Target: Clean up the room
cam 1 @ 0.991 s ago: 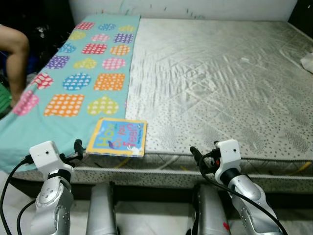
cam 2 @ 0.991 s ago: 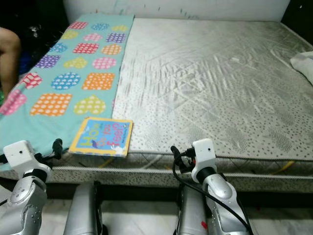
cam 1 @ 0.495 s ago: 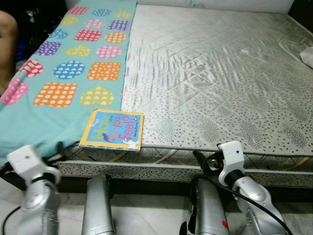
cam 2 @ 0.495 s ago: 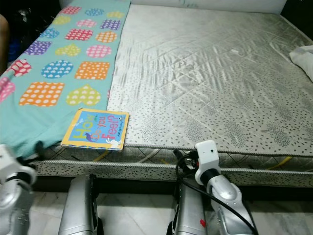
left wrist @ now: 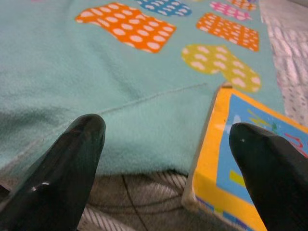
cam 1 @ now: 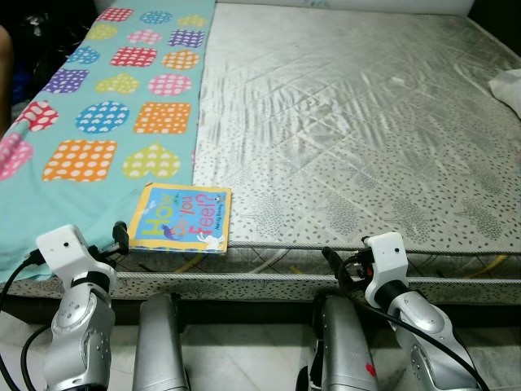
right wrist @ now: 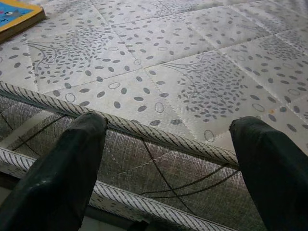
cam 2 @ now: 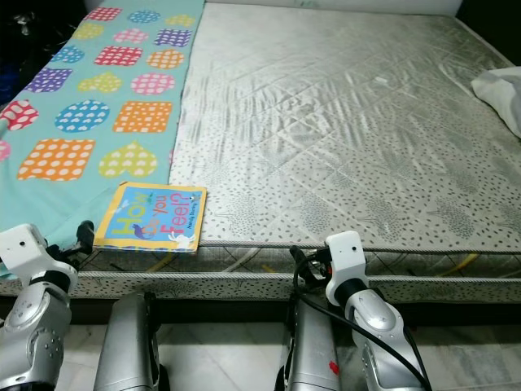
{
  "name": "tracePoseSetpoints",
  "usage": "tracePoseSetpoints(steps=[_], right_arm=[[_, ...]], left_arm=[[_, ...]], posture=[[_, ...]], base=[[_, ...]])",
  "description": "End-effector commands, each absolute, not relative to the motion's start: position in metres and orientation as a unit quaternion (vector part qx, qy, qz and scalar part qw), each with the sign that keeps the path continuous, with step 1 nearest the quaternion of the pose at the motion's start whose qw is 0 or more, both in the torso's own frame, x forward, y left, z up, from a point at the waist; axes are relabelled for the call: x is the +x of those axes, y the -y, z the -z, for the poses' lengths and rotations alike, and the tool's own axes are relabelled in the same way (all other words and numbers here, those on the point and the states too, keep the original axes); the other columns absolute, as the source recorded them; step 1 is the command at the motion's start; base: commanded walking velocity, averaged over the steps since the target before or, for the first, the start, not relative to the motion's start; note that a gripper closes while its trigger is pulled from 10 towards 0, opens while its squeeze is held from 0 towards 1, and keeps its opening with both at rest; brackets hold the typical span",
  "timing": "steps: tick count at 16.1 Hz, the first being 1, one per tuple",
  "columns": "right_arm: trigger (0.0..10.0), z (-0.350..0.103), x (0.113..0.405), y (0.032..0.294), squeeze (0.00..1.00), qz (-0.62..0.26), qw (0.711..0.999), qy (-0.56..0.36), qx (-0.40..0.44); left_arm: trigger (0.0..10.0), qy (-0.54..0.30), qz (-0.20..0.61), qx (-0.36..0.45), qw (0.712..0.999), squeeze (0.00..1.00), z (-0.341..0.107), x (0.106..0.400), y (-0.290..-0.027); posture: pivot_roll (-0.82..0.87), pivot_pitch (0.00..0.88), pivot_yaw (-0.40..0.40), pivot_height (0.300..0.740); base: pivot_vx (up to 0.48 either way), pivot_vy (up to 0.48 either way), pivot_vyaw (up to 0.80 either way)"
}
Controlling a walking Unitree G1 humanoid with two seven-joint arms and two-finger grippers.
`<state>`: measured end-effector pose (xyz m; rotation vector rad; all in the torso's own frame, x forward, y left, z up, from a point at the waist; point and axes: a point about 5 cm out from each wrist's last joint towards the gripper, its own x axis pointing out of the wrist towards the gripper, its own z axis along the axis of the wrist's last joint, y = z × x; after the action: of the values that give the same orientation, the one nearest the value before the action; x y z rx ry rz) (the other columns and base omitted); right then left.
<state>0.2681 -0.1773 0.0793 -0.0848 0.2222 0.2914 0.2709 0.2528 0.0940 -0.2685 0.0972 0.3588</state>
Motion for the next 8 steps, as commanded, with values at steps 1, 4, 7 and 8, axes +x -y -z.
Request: tracePoseSetpoints(steps=[1, 4, 7, 8], right_arm=[[10.0, -0.08, 0.267, 0.181, 0.0, -0.137, 0.983, -0.112, -0.044], [10.0, -0.081, 0.265, 0.183, 0.0, -0.131, 0.984, -0.113, -0.046], [10.0, -0.081, 0.265, 0.185, 0.0, -0.127, 0.984, -0.113, -0.051], [10.0, -0.082, 0.266, 0.185, 0.0, -0.126, 0.984, -0.113, -0.054]], left_arm=[[10.0, -0.044, -0.19, -0.135, 0.971, 0.0, -0.096, 0.273, -0.263], [10.0, -0.057, -0.179, -0.167, 0.968, 0.0, -0.1, 0.294, -0.269], [10.0, -0.105, -0.14, -0.201, 0.964, 0.0, -0.086, 0.308, -0.257], [10.0, -0.129, -0.12, -0.212, 0.961, 0.0, -0.079, 0.313, -0.251]], posture=[[-0.13, 0.108, -0.046, 0.476], [-0.15, 0.111, -0.045, 0.476], [-0.15, 0.111, -0.047, 0.476], [-0.17, 0.113, -0.05, 0.476]], base=[[0.0, 0.0, 0.0], [0.0, 0.0, 0.0], [0.0, 0.0, 0.0], [0.0, 0.0, 0.0]])
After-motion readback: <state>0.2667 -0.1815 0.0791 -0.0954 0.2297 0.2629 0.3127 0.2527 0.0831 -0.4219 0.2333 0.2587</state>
